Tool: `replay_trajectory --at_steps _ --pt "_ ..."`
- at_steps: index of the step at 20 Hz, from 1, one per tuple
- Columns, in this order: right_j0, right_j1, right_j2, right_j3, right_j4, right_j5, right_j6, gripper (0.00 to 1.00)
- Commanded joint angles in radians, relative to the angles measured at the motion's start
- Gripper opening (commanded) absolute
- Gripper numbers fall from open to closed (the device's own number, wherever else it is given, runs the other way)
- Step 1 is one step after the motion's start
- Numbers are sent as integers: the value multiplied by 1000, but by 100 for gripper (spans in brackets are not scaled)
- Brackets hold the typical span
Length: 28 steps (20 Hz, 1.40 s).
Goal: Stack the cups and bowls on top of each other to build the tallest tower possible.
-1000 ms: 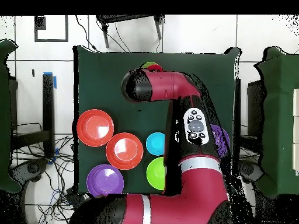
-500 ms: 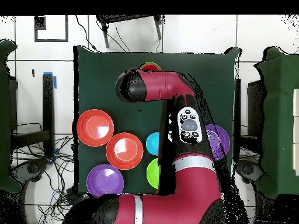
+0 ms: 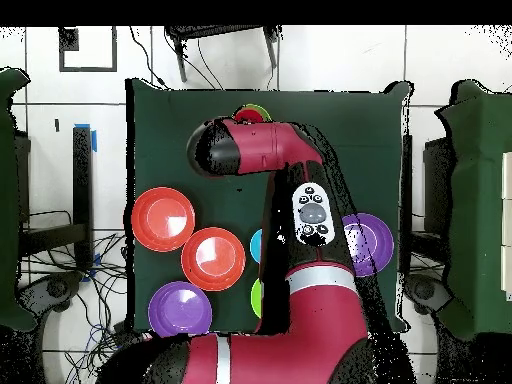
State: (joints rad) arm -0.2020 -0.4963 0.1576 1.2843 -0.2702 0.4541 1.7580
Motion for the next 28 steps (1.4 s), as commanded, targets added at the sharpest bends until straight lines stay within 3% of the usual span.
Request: replay_trajectory --at_steps 1,12,28 --pt "13 27 24 64 -14 -36 92 0" --pt "-31 7 43 76 -31 -8 19 0" --pt "-34 26 57 73 -31 -36 31 0"
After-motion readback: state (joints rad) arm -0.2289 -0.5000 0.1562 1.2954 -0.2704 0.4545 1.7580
